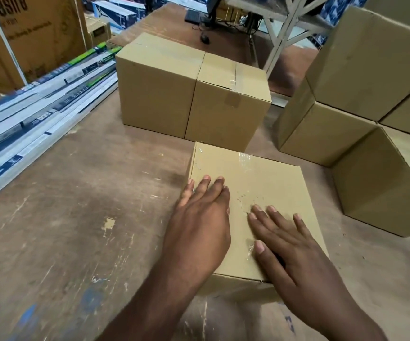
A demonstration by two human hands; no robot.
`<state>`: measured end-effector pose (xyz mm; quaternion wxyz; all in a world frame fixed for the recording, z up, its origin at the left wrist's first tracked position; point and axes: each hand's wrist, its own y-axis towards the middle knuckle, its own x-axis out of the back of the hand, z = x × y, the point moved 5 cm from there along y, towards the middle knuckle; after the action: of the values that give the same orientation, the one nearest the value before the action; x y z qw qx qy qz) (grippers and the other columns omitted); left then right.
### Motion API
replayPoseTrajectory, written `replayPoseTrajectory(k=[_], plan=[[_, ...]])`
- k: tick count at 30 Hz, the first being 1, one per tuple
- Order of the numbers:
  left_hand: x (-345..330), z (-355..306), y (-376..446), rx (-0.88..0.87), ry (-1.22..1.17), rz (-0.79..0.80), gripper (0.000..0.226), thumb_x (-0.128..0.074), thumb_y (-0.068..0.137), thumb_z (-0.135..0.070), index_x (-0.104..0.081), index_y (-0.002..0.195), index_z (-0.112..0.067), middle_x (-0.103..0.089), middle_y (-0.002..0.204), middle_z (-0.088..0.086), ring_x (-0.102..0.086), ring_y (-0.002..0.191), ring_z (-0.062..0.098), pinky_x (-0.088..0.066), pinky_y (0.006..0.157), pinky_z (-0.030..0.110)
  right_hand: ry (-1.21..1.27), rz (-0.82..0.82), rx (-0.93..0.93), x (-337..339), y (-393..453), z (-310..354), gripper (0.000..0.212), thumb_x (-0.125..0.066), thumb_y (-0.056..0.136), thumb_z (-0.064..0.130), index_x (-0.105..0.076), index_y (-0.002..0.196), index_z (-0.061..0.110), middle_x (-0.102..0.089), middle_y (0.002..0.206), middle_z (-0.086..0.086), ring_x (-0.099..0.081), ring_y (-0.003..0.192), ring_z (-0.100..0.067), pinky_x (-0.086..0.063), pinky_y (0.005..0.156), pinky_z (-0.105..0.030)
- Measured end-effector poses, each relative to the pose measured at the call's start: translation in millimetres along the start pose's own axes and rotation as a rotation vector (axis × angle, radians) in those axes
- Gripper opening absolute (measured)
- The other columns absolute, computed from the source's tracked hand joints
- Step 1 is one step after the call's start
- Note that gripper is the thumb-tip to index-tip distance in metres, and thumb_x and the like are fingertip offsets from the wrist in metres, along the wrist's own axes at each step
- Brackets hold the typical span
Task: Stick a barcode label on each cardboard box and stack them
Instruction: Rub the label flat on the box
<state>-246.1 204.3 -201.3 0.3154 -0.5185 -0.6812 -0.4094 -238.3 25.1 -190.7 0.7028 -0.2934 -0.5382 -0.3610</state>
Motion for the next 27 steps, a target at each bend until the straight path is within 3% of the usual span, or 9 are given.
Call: replayPoseTrajectory(k=[3,8,13,16,18,23,25,27], plan=[[0,2,1,0.012,-0.004,-0.008,0.045,-0.041,0.105,-0.025,-0.049,0.149,-0.019,-0.035,0.163,-0.005,-0.023,0.154,0.014,-0.008,0.128,0.037,-0.059,-0.021,-0.072,7,4,-13,0.053,-0.009,0.105,0.063,-0.029,0.154,0.057,-0.019,0.158,0.045,0.0,0.155,0.009,0.007,0.129,-0.04],[1,0,0,0.044,0.011,0.001,0.045,-0.038,0.107,-0.026,-0.045,0.151,-0.022,-0.03,0.165,-0.008,-0.018,0.155,0.011,-0.006,0.128,0.037,-0.127,0.019,-0.083,10,20,-10,0.065,-0.001,0.101,0.065,-0.026,0.159,0.049,-0.015,0.164,0.034,0.005,0.156,0.005,0.016,0.127,-0.04],[0,-3,1,0.05,0.067,0.022,0.047,-0.034,0.108,-0.027,-0.041,0.154,-0.024,-0.025,0.167,-0.011,-0.013,0.156,0.009,-0.004,0.128,0.037,-0.191,0.007,-0.061,7,-16,-5,0.063,-0.003,0.105,0.062,-0.034,0.158,0.047,-0.025,0.162,0.032,-0.009,0.158,-0.001,0.003,0.129,-0.047],[-1,-4,2,0.045,0.091,0.031,0.047,-0.035,0.107,-0.026,-0.04,0.155,-0.024,-0.025,0.167,-0.011,-0.013,0.156,0.009,-0.004,0.128,0.036,-0.211,0.027,-0.101,9,1,-7,0.071,0.009,0.097,0.064,-0.021,0.16,0.05,-0.013,0.164,0.034,0.001,0.159,-0.003,0.016,0.126,-0.046],[-1,-4,1,0.05,0.091,0.038,0.047,-0.034,0.108,-0.027,-0.039,0.155,-0.025,-0.024,0.167,-0.012,-0.012,0.156,0.008,-0.002,0.128,0.035,-0.22,0.005,-0.096,11,18,-4,0.074,0.006,0.097,0.064,-0.025,0.161,0.044,-0.019,0.166,0.026,-0.005,0.16,-0.008,0.019,0.125,-0.045],[2,-4,1,0.071,0.077,0.027,0.046,-0.036,0.108,-0.028,-0.041,0.154,-0.026,-0.026,0.166,-0.014,-0.015,0.155,0.006,-0.002,0.128,0.032,-0.301,-0.094,-0.053,12,-4,1,0.063,-0.024,0.105,0.057,-0.065,0.141,0.026,-0.061,0.147,0.009,-0.049,0.145,-0.02,-0.01,0.126,-0.054],[1,-5,1,0.064,0.087,0.032,0.047,-0.036,0.108,-0.027,-0.041,0.154,-0.025,-0.027,0.166,-0.013,-0.015,0.155,0.008,-0.003,0.128,0.033,-0.317,-0.106,-0.051,10,-14,-2,0.062,-0.024,0.106,0.057,-0.067,0.139,0.027,-0.062,0.144,0.011,-0.05,0.144,-0.021,-0.016,0.124,-0.058],[1,-6,2,0.056,0.096,0.04,0.047,-0.035,0.108,-0.027,-0.04,0.155,-0.024,-0.026,0.166,-0.012,-0.015,0.155,0.009,-0.004,0.128,0.034,-0.328,-0.066,-0.08,12,-6,-6,0.067,-0.014,0.105,0.061,-0.058,0.147,0.031,-0.053,0.153,0.014,-0.041,0.15,-0.021,-0.01,0.125,-0.06]])
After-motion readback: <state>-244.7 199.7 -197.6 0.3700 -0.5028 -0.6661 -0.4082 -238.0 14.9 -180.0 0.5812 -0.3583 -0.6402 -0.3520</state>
